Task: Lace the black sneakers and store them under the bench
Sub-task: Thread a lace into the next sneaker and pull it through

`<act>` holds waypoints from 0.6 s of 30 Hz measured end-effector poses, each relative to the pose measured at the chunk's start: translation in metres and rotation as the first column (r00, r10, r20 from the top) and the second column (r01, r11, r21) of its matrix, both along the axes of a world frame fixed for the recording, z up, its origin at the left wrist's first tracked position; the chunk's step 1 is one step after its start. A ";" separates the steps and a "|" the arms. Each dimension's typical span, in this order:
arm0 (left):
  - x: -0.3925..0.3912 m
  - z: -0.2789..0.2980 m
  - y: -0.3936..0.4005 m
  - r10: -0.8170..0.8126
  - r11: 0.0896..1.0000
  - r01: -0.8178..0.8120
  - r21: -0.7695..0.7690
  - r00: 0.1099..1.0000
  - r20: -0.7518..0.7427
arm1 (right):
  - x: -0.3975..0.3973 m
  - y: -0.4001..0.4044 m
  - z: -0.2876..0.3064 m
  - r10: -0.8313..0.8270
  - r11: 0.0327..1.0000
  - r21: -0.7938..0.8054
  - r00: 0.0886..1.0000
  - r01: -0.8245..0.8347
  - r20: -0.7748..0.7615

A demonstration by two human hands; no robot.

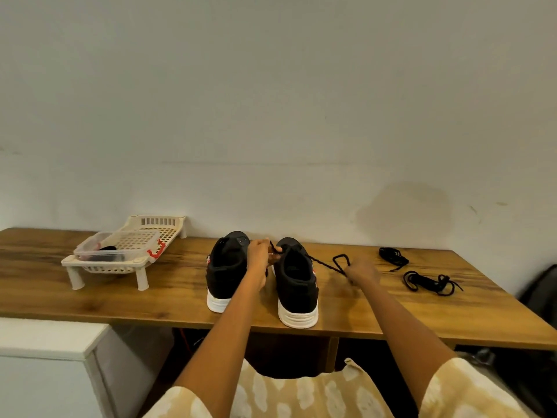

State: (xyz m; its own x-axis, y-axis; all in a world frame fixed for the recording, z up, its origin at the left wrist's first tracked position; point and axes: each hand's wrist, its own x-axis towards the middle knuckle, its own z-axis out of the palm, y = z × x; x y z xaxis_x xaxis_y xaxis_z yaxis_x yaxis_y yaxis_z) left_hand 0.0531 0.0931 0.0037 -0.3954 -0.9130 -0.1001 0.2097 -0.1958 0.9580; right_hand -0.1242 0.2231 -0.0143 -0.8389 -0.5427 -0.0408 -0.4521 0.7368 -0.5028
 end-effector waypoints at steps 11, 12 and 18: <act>-0.019 -0.004 -0.032 0.014 0.914 0.203 -0.352 0.850 0.527 | 0.021 -0.054 0.012 0.200 0.949 -0.179 0.935 -0.259 -0.293; -0.021 -0.007 -0.035 0.003 0.902 0.222 -0.370 0.855 0.518 | 0.024 -0.064 0.011 0.250 0.922 -0.234 0.936 -0.308 -0.247; -0.027 -0.014 -0.046 0.017 0.848 0.241 -0.472 0.878 0.479 | 0.011 -0.089 0.015 0.457 0.837 -0.273 0.880 -0.474 -0.129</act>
State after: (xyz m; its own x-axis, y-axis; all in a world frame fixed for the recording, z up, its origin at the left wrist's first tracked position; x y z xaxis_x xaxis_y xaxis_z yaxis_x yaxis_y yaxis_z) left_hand 0.0256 0.0469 -0.0102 -0.5254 -0.8342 0.1676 -0.2598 0.3448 0.9020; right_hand -0.1129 0.1343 0.0011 -0.4804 -0.8497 0.2174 -0.7390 0.2586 -0.6221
